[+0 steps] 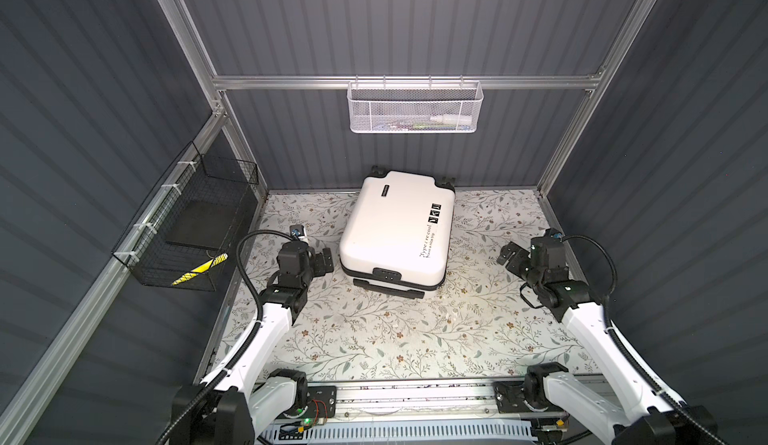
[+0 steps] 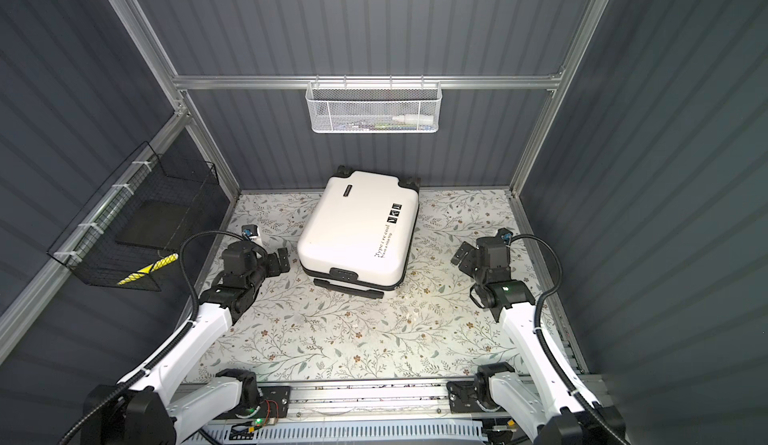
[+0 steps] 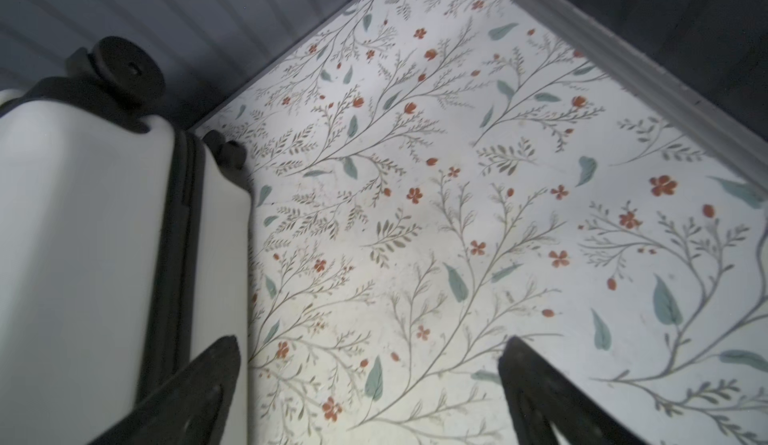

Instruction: Pack the luggage

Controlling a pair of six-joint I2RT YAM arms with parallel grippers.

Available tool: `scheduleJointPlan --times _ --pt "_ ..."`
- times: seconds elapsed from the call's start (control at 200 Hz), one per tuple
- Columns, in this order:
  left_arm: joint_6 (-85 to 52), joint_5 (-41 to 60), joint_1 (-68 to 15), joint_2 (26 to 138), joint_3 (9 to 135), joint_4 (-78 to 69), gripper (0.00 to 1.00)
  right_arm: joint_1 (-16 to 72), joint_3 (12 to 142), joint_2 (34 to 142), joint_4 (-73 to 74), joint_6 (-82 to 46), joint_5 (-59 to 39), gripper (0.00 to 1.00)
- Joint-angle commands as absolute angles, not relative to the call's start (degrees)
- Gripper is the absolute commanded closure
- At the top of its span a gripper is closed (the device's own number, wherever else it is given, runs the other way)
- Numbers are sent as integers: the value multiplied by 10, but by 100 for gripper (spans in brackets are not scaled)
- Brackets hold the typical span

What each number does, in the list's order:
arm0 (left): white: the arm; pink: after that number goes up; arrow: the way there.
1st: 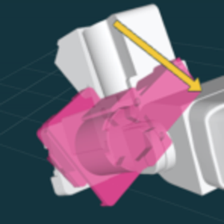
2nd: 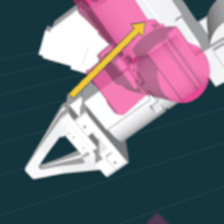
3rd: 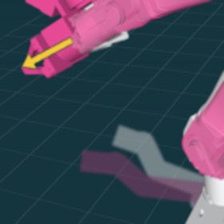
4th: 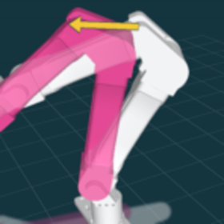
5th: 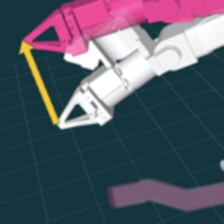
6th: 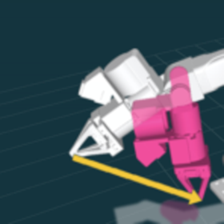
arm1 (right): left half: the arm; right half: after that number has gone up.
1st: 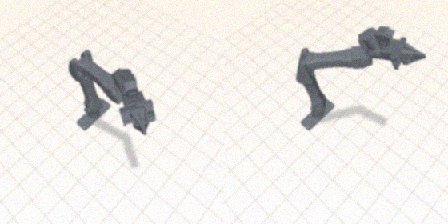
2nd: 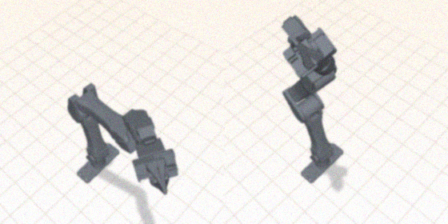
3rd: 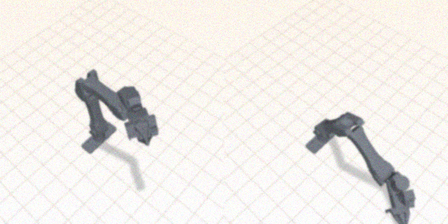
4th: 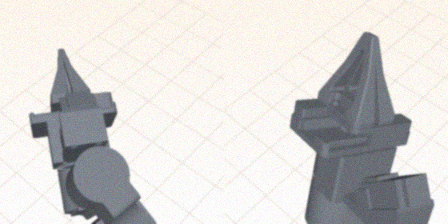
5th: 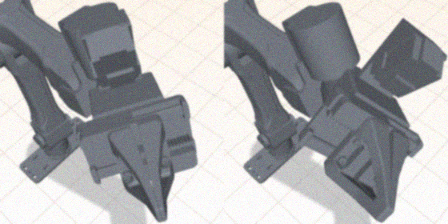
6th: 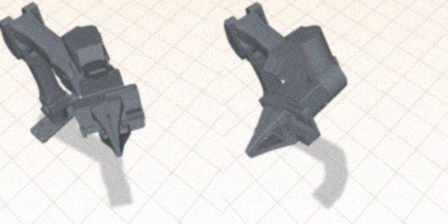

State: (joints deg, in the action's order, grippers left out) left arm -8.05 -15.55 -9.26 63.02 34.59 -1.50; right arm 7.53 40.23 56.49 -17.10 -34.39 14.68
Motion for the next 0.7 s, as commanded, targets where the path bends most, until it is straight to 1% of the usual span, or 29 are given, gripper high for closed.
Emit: scheduleJointPlan --times 0.0,0.15,0.19,0.41,0.465,0.5,0.57,0.64,0.675,0.695 --pt "-56 -214 -86 661 318 -137 0 73 385 594 -92 -292 240 1" --pt "-39 -231 -82 719 268 -268 0 72 332 638 21 -211 307 1" --pt "-30 -229 -79 738 259 -296 0 65 340 646 17 -201 305 1" --pt "-20 -206 -64 846 215 -471 0 62 271 729 240 -83 291 1" --pt "-20 -196 -59 860 222 -479 0 60 251 750 311 -56 289 1" --pt "-19 -188 -54 873 226 -491 0 60 252 749 315 -46 273 1" --pt "-18 -174 -44 904 227 -524 0 55 219 770 448 -9 244 1" --pt "-24 -164 -36 938 224 -563 0 42 202 798 507 -3 202 1" --pt "-22 -158 -35 957 223 -580 0 32 188 815 561 -3 184 1" --pt "-21 -157 -35 967 222 -591 0 24 184 816 562 -11 172 1"
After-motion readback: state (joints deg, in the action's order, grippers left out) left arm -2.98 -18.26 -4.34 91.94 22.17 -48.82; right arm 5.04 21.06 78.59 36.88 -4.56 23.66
